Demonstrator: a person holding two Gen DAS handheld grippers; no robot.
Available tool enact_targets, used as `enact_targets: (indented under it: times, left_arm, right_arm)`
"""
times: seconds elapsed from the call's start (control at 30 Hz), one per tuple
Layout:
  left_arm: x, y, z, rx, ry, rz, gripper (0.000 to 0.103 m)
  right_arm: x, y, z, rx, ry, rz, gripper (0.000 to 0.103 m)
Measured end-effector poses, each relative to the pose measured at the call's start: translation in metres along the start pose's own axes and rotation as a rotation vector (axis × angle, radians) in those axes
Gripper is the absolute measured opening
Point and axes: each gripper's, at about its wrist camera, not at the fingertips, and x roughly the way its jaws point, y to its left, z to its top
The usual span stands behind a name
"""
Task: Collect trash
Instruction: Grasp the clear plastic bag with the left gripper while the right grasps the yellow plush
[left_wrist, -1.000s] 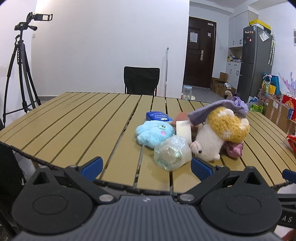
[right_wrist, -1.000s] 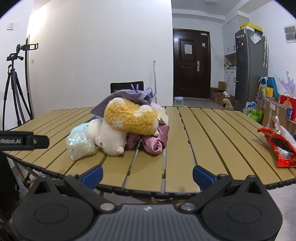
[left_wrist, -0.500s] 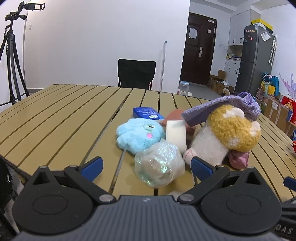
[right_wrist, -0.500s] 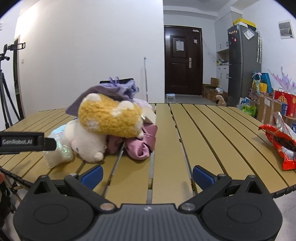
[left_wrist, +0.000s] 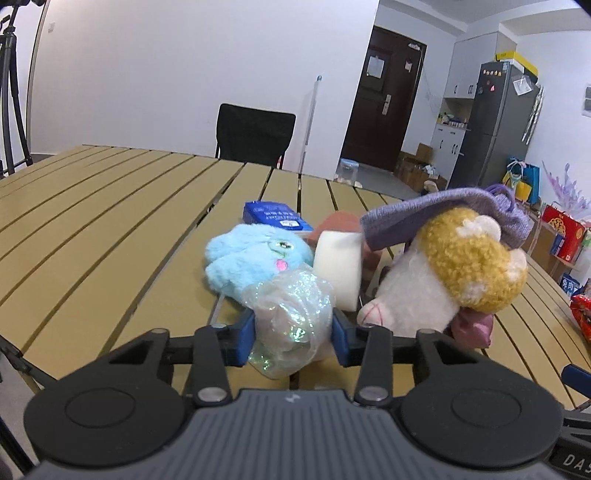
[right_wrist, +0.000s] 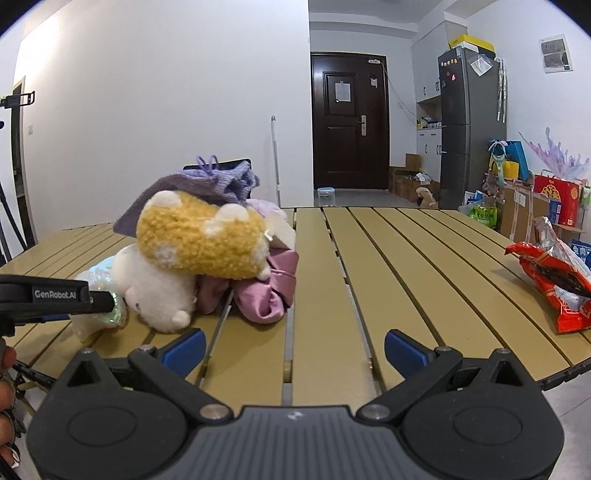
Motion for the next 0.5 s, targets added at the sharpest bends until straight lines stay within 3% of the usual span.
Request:
enact_targets:
  times: [0.5]
  left_arm:
    - [-0.046,0.014,0.012,0.026,-0.085,0.054,0.04]
  right_arm:
    - [-0.007,0.037,0.017,0.057,-0.078,0.081,0.103]
